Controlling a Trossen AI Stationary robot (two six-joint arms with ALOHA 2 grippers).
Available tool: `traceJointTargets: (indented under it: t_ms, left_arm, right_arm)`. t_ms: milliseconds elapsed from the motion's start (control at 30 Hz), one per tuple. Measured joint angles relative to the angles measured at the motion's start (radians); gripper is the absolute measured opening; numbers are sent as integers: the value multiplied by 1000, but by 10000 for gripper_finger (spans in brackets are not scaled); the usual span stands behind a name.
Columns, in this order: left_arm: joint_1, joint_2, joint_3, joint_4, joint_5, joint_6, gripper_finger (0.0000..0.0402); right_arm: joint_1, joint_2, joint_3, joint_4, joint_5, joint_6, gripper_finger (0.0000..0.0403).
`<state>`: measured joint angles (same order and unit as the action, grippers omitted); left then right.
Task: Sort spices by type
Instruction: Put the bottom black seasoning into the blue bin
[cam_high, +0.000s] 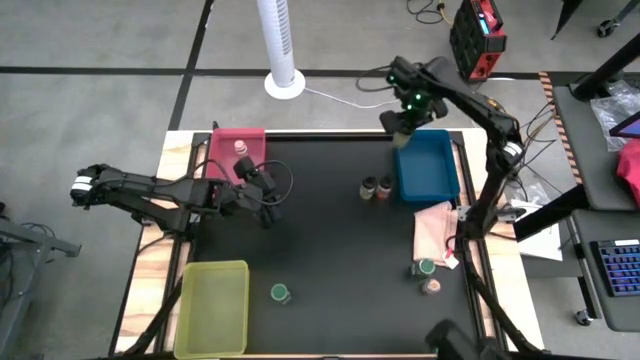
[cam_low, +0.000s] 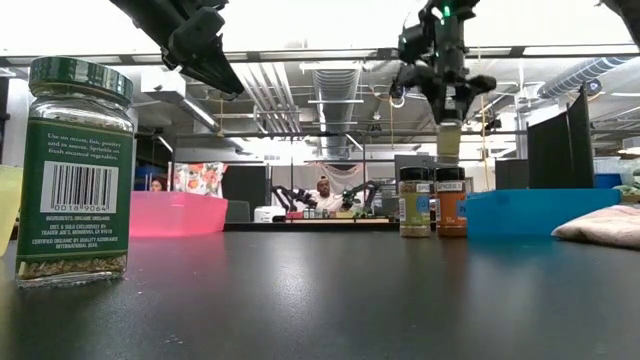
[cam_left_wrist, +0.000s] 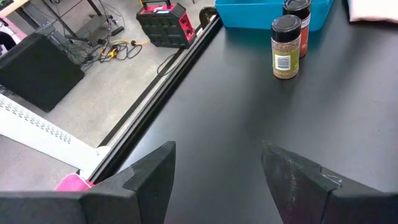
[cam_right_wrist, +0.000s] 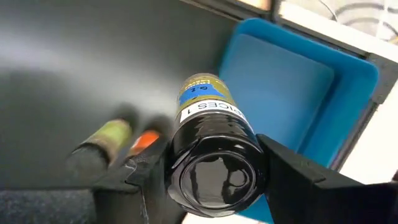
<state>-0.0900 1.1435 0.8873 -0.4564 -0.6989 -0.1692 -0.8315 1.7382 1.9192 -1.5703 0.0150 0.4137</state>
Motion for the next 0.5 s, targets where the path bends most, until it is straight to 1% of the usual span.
traceJointTargets:
  t_ms: [100, 233, 333, 500]
  left_arm:
    - [0, 0, 0, 0, 0, 0, 220]
    - [0, 0, 0, 0, 0, 0, 220]
    - [0, 0, 0, 0, 0, 0, 220]
    - [0, 0, 0, 0, 0, 0, 220]
  right_arm:
    - [-70, 26, -24, -2, -20, -44, 197]
    - [-133, 53, -43, -1, -22, -89, 197]
    - [-164, 58, -67, 0, -22, -125, 197]
    - [-196, 47, -149, 7, -14, -166, 197]
